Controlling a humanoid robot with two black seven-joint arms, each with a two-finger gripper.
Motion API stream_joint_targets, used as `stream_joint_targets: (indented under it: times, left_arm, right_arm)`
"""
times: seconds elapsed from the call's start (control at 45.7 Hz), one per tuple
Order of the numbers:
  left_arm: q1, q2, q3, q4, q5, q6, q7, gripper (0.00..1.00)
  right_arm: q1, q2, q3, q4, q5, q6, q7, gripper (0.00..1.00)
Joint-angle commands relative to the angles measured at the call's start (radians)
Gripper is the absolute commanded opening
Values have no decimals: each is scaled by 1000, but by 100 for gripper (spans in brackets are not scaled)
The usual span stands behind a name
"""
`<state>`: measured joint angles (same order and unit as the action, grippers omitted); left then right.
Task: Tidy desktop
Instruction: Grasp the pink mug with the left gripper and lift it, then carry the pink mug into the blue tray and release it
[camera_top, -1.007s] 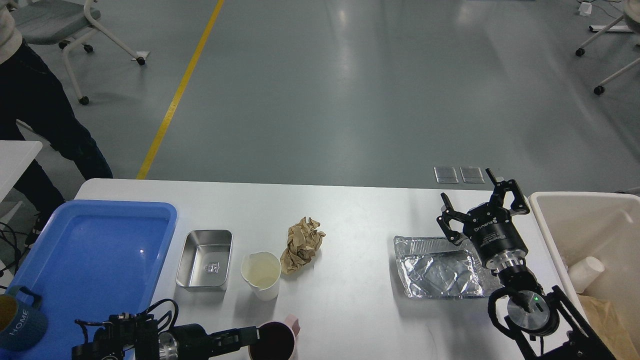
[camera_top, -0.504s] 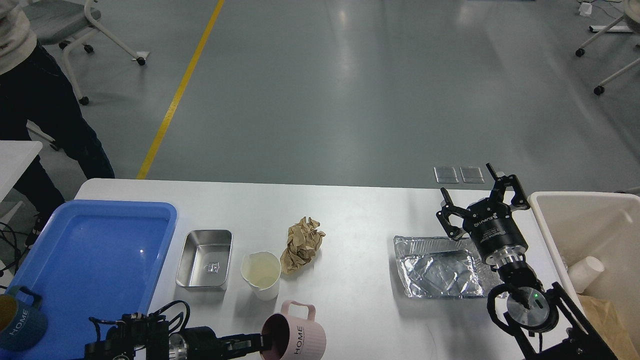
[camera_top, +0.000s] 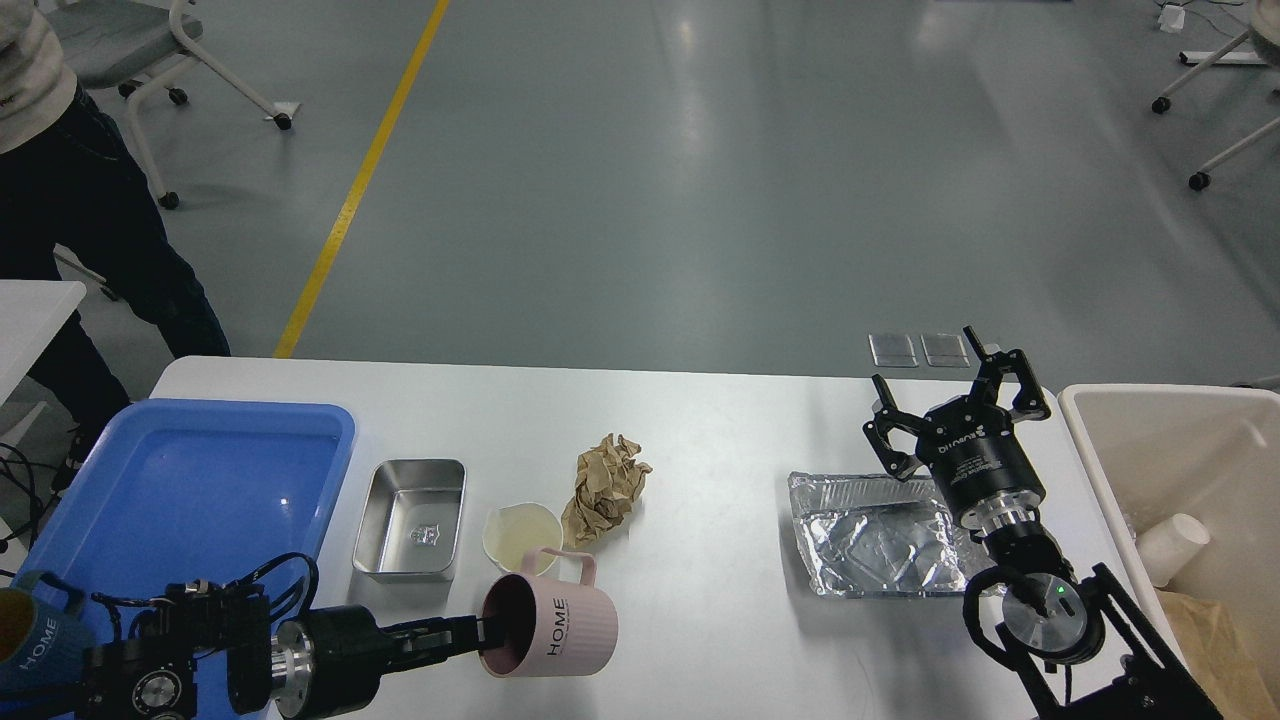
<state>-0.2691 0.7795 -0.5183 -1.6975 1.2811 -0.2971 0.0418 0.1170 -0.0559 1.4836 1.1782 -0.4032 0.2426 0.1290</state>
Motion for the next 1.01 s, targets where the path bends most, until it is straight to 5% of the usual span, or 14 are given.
stream_joint_targets:
  times: [0.0, 0.438, 0.985]
  left_arm:
    - [-2, 17, -20, -63, -2, 0, 0, 2]
    - [-64, 142, -65, -65, -55, -31, -13, 3]
    - [-59, 523, -190, -65, -180, -54, -51, 3]
  right_arm:
    - [1, 14, -2, 0, 0, -2, 0, 100]
    - [9, 18, -3, 0, -2, -2, 0, 100]
    - [21, 14, -13, 0, -2, -2, 0, 100]
